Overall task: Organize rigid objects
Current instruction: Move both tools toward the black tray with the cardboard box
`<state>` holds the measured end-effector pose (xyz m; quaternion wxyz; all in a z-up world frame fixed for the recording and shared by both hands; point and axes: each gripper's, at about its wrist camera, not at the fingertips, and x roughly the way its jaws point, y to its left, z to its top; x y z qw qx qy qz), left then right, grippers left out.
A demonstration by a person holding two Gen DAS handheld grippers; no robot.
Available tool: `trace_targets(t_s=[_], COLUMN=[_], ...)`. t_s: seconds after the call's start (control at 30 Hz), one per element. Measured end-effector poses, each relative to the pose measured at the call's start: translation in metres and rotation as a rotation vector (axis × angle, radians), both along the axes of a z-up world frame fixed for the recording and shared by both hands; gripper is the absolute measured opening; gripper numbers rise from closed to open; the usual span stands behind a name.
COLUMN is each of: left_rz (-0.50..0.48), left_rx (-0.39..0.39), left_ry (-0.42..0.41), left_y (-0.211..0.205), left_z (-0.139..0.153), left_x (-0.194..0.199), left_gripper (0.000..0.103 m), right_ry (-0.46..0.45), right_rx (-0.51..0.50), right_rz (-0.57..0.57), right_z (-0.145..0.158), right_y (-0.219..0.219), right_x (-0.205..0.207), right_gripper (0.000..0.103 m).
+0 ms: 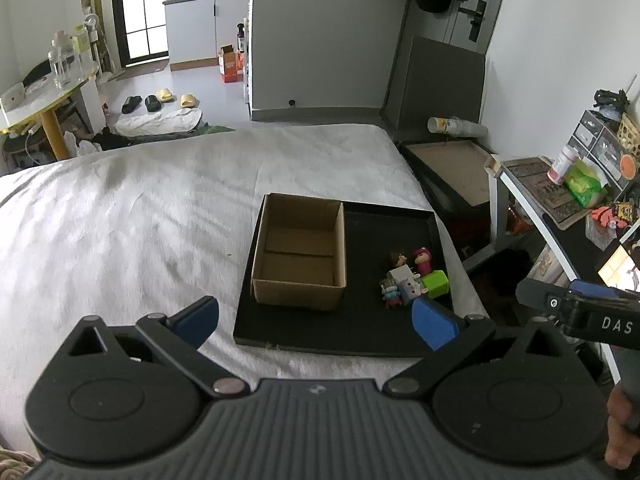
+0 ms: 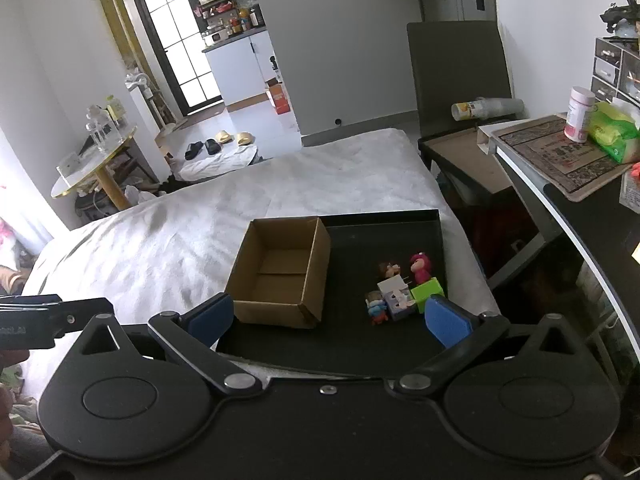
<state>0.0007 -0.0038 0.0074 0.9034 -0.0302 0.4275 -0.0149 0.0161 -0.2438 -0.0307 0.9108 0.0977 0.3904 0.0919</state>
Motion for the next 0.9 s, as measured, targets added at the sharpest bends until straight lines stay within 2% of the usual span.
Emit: trace_targets(t_s=[0.9], left_rz=[0.001], left_rx=[-0.057], left_ry=[0.007], left_y=[0.0063], left_z=[0.0018], left_x=[0.0001], left_gripper=[0.102], right_ry=[0.009], right_rx=[-0.016], right_rz=[-0.013], right_z=[-0.0027], right_y=[-0.0017], right_x=[0.0007], right_gripper=[0.103])
